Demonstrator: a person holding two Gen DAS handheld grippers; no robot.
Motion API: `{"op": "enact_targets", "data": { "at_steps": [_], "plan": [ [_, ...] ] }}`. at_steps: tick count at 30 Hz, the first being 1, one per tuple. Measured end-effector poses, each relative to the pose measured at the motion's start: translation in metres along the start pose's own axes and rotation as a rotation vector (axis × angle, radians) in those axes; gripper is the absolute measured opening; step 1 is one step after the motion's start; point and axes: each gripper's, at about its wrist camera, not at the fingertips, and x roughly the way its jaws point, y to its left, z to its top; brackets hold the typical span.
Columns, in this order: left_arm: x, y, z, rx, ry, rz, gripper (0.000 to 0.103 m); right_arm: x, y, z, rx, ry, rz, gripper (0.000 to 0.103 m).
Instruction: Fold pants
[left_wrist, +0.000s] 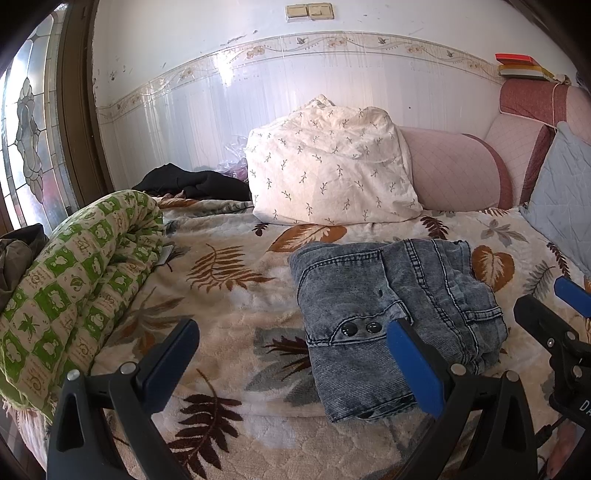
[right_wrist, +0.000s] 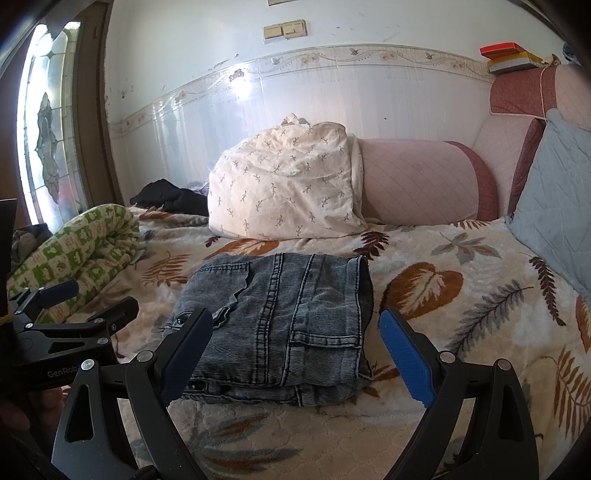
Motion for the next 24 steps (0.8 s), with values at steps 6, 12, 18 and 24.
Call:
{"op": "enact_targets", "data": {
  "at_steps": [6,12,18,24],
  "plan": [
    [0.0011,0.0008,-0.0001,0.002,0.003,-0.005,0.103,0.0,0.0003,0.0001,0.0,0.0,-0.001,0.092],
    [0.002,0.0024,-0.0005,0.004,0.004,-0.01,0.103,0.0,0.0004,0.0005,-0.002,-0.001,-0.001,0.092],
    [0.0023,0.002,-0.0007,0.005,0.004,-0.01,0.103,0.0002,0.0006,0.0005,-0.001,0.002,0.001,0.092],
    [0.0021,0.0017,-0.0006,0.005,0.004,-0.01,0.103,0.0003,0.001,0.0005,-0.001,0.002,0.0,0.092]
  ]
}}
